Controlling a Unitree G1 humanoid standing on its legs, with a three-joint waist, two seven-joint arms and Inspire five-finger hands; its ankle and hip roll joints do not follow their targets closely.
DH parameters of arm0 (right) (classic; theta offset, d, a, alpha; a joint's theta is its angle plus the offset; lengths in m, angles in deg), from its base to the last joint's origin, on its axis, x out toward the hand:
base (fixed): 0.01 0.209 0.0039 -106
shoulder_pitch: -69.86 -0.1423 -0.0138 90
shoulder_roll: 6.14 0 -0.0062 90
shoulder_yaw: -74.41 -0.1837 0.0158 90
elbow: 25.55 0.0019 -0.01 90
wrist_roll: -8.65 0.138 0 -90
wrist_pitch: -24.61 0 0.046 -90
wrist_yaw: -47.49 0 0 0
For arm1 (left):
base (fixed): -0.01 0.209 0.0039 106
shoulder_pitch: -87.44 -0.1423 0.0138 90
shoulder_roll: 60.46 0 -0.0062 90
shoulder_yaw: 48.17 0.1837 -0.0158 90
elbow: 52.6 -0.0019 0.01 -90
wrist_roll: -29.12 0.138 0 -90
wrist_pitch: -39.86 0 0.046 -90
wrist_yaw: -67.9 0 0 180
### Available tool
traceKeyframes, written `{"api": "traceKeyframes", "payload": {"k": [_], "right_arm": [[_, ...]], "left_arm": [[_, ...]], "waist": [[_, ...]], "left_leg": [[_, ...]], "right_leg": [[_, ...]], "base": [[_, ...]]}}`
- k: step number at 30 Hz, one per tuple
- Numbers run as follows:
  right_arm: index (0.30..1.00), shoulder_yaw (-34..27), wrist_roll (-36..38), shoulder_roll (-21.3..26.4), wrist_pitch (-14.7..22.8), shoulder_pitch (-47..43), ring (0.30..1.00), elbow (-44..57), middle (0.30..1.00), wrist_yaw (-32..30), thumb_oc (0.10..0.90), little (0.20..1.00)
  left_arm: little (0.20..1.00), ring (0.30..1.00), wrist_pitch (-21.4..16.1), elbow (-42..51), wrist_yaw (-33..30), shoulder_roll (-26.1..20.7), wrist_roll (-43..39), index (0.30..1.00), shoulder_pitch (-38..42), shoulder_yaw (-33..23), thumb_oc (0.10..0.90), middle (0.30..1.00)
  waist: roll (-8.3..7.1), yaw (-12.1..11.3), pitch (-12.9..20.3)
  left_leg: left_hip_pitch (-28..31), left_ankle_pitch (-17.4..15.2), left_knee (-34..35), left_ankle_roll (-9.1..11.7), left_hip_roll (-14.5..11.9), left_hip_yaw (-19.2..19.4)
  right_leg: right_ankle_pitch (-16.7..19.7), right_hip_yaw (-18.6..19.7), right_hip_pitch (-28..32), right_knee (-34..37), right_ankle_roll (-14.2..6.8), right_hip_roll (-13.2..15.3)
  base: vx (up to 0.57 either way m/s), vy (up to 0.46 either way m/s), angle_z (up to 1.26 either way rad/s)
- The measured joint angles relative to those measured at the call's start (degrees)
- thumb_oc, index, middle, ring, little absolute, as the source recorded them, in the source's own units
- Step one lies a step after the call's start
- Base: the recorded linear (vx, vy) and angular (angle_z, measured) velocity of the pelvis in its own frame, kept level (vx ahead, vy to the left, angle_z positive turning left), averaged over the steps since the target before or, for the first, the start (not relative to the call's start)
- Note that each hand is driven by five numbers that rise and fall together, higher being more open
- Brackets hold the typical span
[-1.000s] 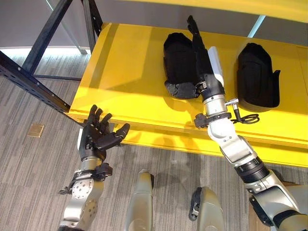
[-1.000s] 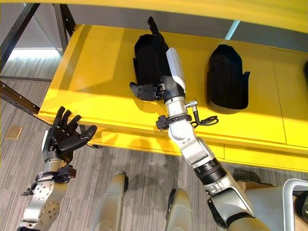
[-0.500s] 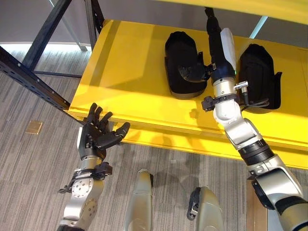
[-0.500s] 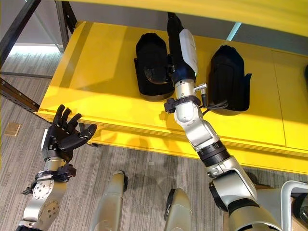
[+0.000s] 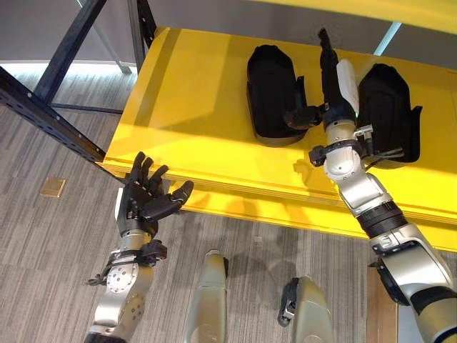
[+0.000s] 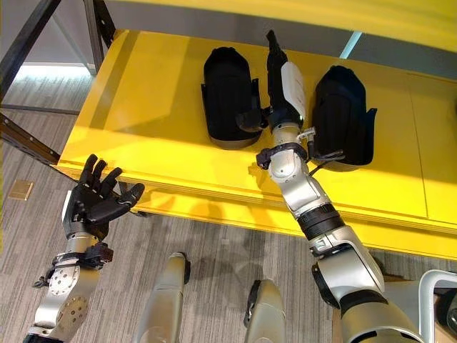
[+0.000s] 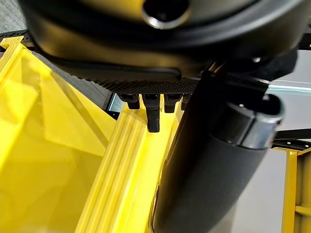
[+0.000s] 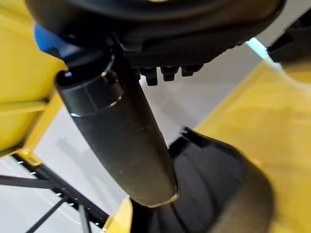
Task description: Move parts from the plastic box to the shelf.
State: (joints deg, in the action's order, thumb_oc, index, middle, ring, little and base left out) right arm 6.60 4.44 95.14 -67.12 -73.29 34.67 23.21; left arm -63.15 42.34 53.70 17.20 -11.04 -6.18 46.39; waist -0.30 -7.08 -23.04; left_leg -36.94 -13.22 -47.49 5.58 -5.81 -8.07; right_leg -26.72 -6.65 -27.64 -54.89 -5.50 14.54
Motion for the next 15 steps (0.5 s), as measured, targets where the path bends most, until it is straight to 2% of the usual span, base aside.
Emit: {"api": "traceKeyframes", "payload": {"k": [4,15], "right_arm": [[1.0,0.6,0.5,0.1,-0.3,-1.8,1.0,-4.6,1.0,0.0,0.9,1.0],[1.0,1.9,2.7,0.1,-1.0,-3.2,1.0,-7.2,1.0,0.3,0.9,1.0]], "left_arm": [[1.0,1.0,-0.1,0.0,0.0,0.0,-0.1,1.0,-0.1,0.0,0.9,1.0],[1.0,1.0,-0.1,0.0,0.1,0.0,-0.1,1.0,0.2,0.6,0.9,1.0]], "waist": [[0.12,-0.6,-0.1],[0.17,-0.9,-0.1]], "left_leg": [[0.1,0.0,0.2,0.2,0.0,0.0],[0.3,0.1,0.3,0.3,-0.1,0.0]], "right_leg": [[-0.1,0.0,0.0,-0.1,0.0,0.0],[-0.1,0.0,0.0,-0.2,0.0,0.0]], "base": [[0.02,-0.001,0.0],[0.0,0.0,0.0]]}}
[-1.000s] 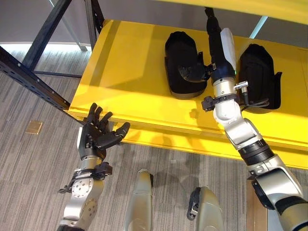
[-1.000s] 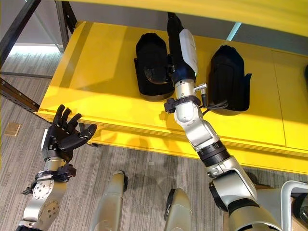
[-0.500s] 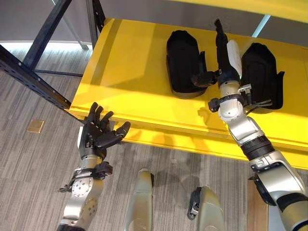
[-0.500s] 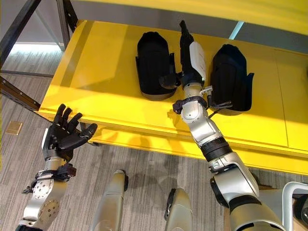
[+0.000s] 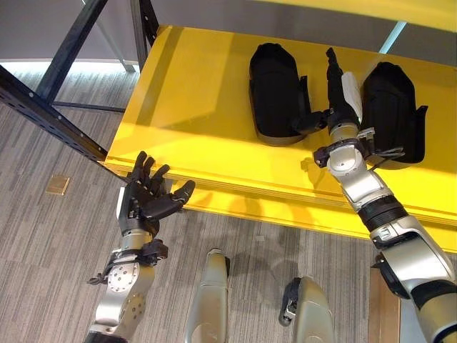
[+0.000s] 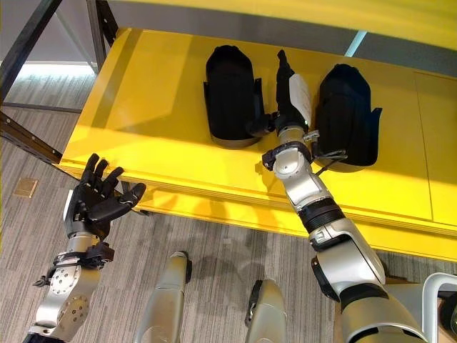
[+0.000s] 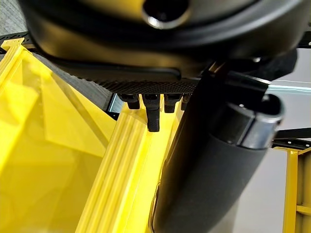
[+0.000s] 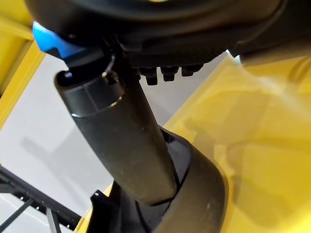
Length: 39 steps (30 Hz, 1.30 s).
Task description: Move parts from the plastic box to the shelf.
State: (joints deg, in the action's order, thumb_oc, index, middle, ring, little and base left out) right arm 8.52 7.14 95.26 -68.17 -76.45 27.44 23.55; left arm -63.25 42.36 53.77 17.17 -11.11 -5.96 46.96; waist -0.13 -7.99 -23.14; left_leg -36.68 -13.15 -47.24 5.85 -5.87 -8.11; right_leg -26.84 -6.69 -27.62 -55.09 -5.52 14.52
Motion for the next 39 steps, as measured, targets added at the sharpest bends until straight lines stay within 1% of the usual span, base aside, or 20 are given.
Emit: {"api": "traceKeyframes", "payload": {"k": [17,39], "right_arm": [[1.0,0.2,0.6,-0.8,0.0,-1.0,1.0,-3.9,1.0,0.3,0.9,1.0],[1.0,0.4,1.8,-5.2,0.1,0.1,1.0,-3.5,1.0,1.2,0.9,1.0]], "left_arm": [[1.0,1.0,0.2,-0.1,0.8,0.0,0.0,1.0,0.0,0.4,0.9,1.0],[1.0,1.0,0.3,-0.4,0.7,0.1,0.0,1.0,0.1,0.8,0.9,1.0]], "waist": [[0.0,-0.2,0.0],[0.12,-0.1,-0.1]], "left_leg": [[0.2,0.4,0.2,0.3,0.1,-0.2],[0.6,0.7,0.7,0.5,0.2,-0.2]], "right_leg": [[0.0,-0.1,0.1,-0.3,0.0,0.1],[-0.1,-0.1,0.2,-0.7,0.2,0.2]], "base": [[0.0,0.0,0.0],[0.0,0.0,0.0]]}}
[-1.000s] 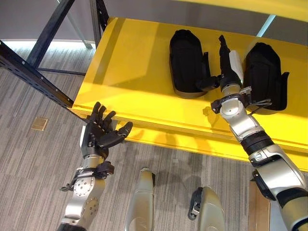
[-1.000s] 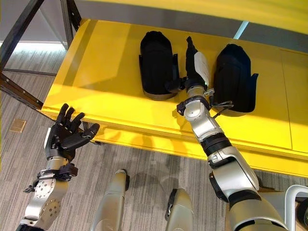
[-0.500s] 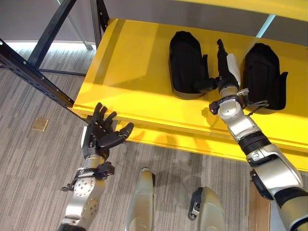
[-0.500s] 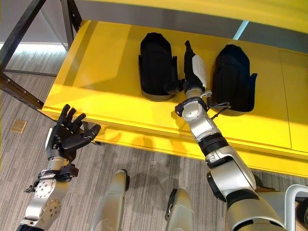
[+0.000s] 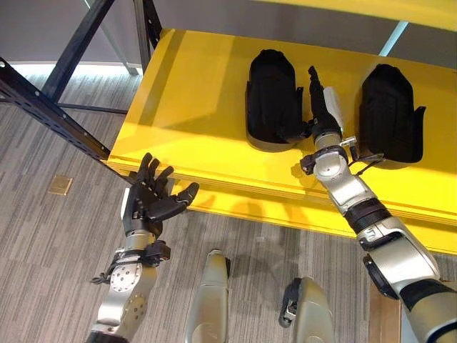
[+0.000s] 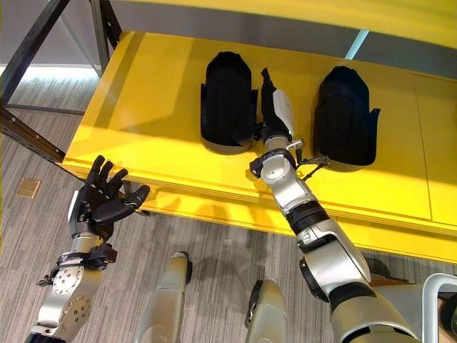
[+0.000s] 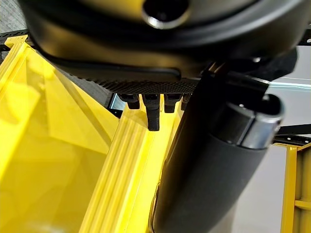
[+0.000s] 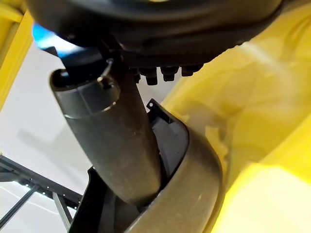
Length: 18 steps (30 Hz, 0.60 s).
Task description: Move parts from the plastic box to the shelf.
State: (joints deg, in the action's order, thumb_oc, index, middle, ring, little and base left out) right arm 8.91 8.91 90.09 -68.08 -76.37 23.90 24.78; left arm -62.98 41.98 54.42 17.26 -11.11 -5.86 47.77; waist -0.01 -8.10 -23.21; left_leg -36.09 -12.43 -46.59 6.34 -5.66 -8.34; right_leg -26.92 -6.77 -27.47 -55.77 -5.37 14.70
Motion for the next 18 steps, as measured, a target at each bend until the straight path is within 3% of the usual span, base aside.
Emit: {"api": "traceKeyframes", "payload": {"k": [18], "right_arm": [[1.0,-0.1,0.0,-0.4,0.3,0.3,1.0,0.5,1.0,0.4,0.9,1.0]], "left_arm": [[1.0,1.0,0.3,0.0,0.0,0.1,0.0,1.0,0.0,0.2,0.9,1.0]], "waist": [[0.68,0.0,-0.4]], "left_leg": [[0.1,0.2,0.4,-0.2,0.1,-0.2]], "right_leg": [[-0.1,-0.1,0.0,-0.3,0.2,0.0]], "base": [[0.0,0.0,0.0]]}}
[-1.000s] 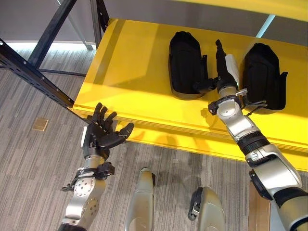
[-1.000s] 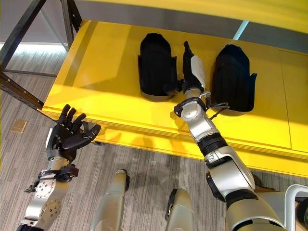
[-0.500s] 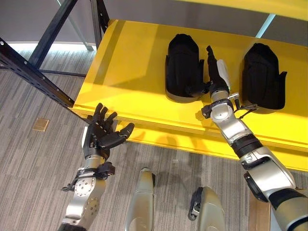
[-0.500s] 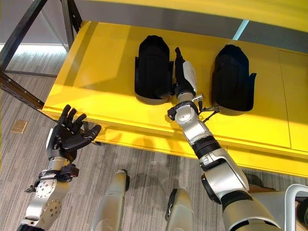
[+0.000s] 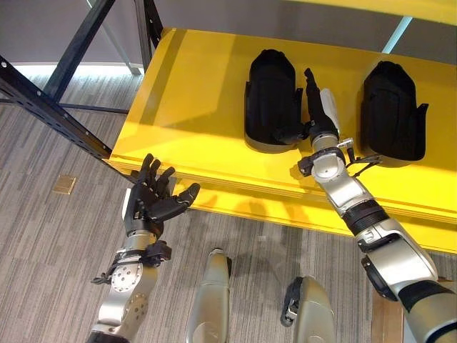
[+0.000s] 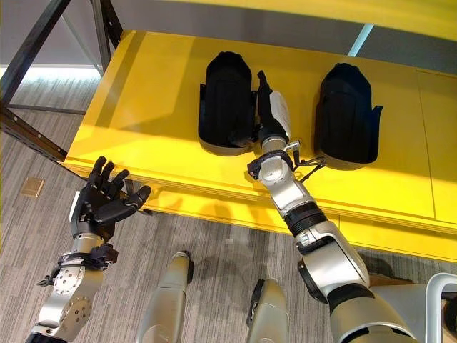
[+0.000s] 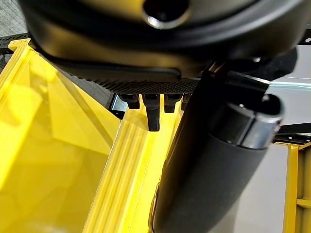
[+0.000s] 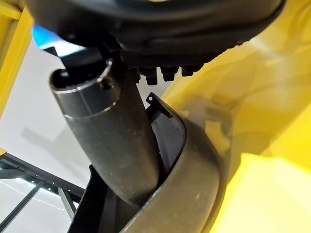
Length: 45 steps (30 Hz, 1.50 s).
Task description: Move parts from the plastic box to the shelf.
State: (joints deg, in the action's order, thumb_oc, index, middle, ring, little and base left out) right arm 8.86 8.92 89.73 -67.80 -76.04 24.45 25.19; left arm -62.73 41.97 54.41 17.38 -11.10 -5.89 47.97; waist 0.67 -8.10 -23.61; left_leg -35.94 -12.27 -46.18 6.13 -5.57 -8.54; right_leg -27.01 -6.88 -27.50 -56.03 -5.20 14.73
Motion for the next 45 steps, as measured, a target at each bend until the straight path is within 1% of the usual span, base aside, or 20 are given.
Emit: {"api": "traceKeyframes", "payload": {"k": [4,7,16,19,23,28,34,35,37,42,45], "right_arm": [[1.0,-0.6,0.6,-0.9,0.2,0.4,1.0,0.1,1.0,-0.1,0.9,1.0],[1.0,-0.7,1.1,-1.1,0.5,1.9,1.0,2.3,1.0,-0.2,0.9,1.0],[1.0,-0.7,3.2,-1.6,0.6,2.2,1.0,2.3,1.0,-0.3,0.9,1.0],[1.0,-0.7,3.3,-1.7,0.6,2.4,1.0,3.6,1.0,-0.7,0.9,1.0],[1.0,-1.0,3.3,-1.6,0.7,2.5,1.0,4.6,1.0,-1.5,0.9,1.0],[1.0,-1.2,3.0,-0.5,0.6,3.4,1.0,9.2,1.0,-2.3,0.9,1.0],[1.0,-4.7,1.3,2.2,1.0,3.4,1.0,16.3,1.0,-4.8,0.9,1.0],[1.0,-5.3,0.7,2.9,1.0,3.4,1.0,17.9,1.0,-5.5,0.9,1.0],[1.0,-6.0,-0.4,4.3,0.9,3.4,1.0,20.6,1.0,-6.2,0.9,1.0],[1.0,-7.5,-2.4,5.2,1.1,3.4,1.0,26.0,1.0,-7.4,0.9,1.0],[1.0,-7.8,-3.4,5.4,1.9,3.6,1.0,29.9,1.0,-8.1,0.9,1.0]], "left_arm": [[1.0,1.0,0.0,0.0,0.0,0.0,0.0,1.0,0.0,0.0,0.9,1.0],[1.0,1.0,0.0,0.0,0.0,0.0,0.0,1.0,0.0,0.0,0.9,1.0],[1.0,1.0,0.0,0.0,0.0,0.0,0.0,1.0,-0.1,0.2,0.9,1.0],[1.0,1.0,0.8,-0.2,-0.1,0.1,0.0,1.0,-0.3,0.6,0.9,1.0],[1.0,1.0,0.9,-0.1,-0.2,0.1,0.0,1.0,-0.3,0.5,0.9,1.0],[1.0,1.0,0.8,-0.1,-0.2,0.1,0.0,1.0,-0.2,0.5,0.9,1.0],[1.0,1.0,0.6,-0.1,-0.2,0.1,0.0,1.0,-0.2,0.5,0.9,1.0],[1.0,1.0,0.5,0.0,-0.2,0.1,0.0,1.0,0.0,0.4,0.9,1.0],[1.0,1.0,0.0,0.1,-0.2,0.1,0.0,1.0,0.0,0.3,0.9,1.0],[1.0,1.0,0.0,0.1,-1.3,0.1,0.0,1.0,0.1,0.3,0.9,1.0],[1.0,1.0,-0.3,0.1,-1.4,0.1,0.0,1.0,0.1,0.2,0.9,1.0]], "waist": [[0.0,0.0,0.0],[0.0,0.0,0.0],[0.07,-0.1,-0.1],[0.24,0.0,-0.4],[0.57,-0.1,-0.9],[0.71,-0.1,-1.0],[0.69,0.0,-1.1],[0.69,0.0,-1.1],[0.64,0.1,-1.2],[0.6,0.3,-1.2],[0.34,0.4,-1.3]], "left_leg": [[0.0,0.0,0.0,0.0,0.0,0.0],[0.0,0.0,0.0,0.0,0.0,0.0],[0.0,0.0,0.0,0.0,0.0,0.0],[0.0,0.0,0.0,0.0,0.1,0.0],[-0.1,0.0,0.0,0.1,0.1,-0.2],[-0.3,0.0,0.0,0.1,0.1,-0.3],[-0.3,0.0,-0.1,0.1,0.1,-0.3],[-0.5,0.0,-0.1,0.0,0.1,-0.3],[-1.0,0.5,-0.1,0.4,0.1,-0.6],[-1.1,0.5,-0.1,0.4,0.0,-0.6],[-1.3,0.4,-0.3,0.3,-0.2,-0.6]], "right_leg": [[0.0,0.0,0.0,0.0,0.0,0.0],[0.0,0.0,0.0,0.0,0.0,0.0],[0.0,0.0,0.0,0.0,0.0,0.0],[0.0,0.0,0.0,0.0,0.0,0.0],[0.0,-0.2,0.0,-0.1,0.0,0.0],[0.0,-0.3,-0.1,-0.1,0.1,0.0],[0.0,-0.3,-0.1,-0.1,0.1,0.0],[-0.4,-0.4,-0.2,-0.1,0.5,0.0],[-0.1,-0.6,-0.6,-0.2,0.2,-0.1],[-0.1,-0.5,-0.8,-0.2,0.2,-0.2],[0.0,-0.5,-1.0,-0.3,0.3,-0.4]], "base": [[0.0,0.0,0.0],[0.0,0.0,0.0],[0.0,0.0,0.0],[0.0,0.0,0.0],[0.0,0.0,0.0],[0.0,0.0,0.0],[-0.03,0.002,0.0],[0.0,0.0,0.0],[-0.04,0.003,0.02],[0.0,0.0,0.0],[0.0,0.0,0.0]]}}
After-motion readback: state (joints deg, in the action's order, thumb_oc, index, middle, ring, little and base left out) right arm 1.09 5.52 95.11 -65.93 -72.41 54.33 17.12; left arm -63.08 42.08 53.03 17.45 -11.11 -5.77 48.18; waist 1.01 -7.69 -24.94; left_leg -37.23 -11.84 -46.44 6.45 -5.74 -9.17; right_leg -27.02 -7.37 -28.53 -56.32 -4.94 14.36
